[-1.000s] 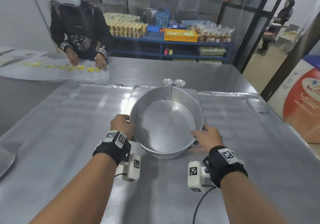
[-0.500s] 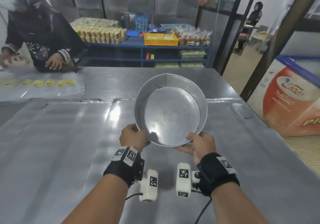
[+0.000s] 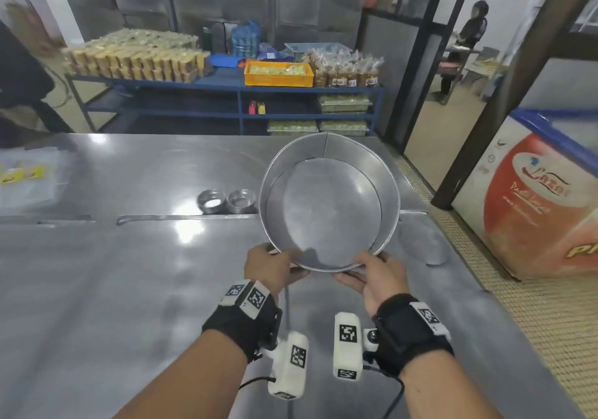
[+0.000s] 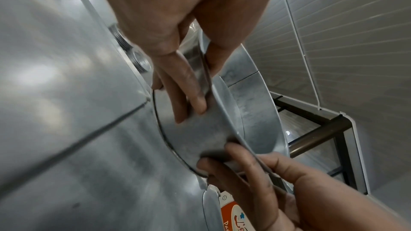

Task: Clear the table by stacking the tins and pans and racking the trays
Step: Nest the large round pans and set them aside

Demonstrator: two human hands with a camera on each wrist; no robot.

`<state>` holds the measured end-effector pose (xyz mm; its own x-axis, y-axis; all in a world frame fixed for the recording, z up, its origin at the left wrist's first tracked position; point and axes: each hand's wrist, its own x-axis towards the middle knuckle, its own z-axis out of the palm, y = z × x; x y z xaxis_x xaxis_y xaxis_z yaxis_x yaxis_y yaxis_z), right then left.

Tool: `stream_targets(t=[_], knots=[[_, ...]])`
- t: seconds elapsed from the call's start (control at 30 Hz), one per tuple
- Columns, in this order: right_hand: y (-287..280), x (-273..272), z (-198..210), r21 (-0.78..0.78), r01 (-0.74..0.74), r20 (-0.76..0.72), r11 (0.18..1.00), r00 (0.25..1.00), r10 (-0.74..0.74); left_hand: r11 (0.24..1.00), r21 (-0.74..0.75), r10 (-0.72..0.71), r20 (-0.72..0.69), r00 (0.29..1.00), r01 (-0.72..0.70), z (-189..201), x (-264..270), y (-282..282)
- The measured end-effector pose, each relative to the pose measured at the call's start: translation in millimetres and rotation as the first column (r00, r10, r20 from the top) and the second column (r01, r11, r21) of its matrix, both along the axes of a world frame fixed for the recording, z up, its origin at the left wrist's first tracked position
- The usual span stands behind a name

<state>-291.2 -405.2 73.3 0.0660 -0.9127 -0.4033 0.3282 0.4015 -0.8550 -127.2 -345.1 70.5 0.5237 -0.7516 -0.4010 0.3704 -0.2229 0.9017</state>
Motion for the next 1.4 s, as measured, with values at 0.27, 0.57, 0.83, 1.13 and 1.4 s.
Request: stream_targets(t=[0.27,0.57,0.83,1.13,1.4], knots=[[-169.4,-52.4,-22.1,-0.017,0.051,0.037,0.999,0.998,-0.051,0.997,-0.034,-0.071,0.076,0.995,0.073,-23.2,-51.9,-180.8],[-313.5,-74.5,-45.5,-0.097,-0.002,-0.057,0.995,0.998,-0.004,0.987,-0.050,-0.147,0.085,0.986,0.151,-58.1,-66.1,-326.7],[-374.2,-87.3,-71.6,-0.048,-0.011,-0.206,0.999,0.979,0.001,0.993,-0.033,-0.113,-0.009,0.994,0.112,-79.6,-79.3,-378.5],[-397.3,-94.5,-84.1,0.017,-0.106,-0.344,0.994,0.933,0.105,0.981,0.020,-0.194,-0.010,0.981,0.194,-80.5,-83.5,-393.1],[-366.2,-91.5,-70.9,0.005,-0.133,-0.341,0.991,0.931,0.127,0.966,0.110,-0.249,0.171,0.953,0.233,-78.7,-85.3,-380.1]])
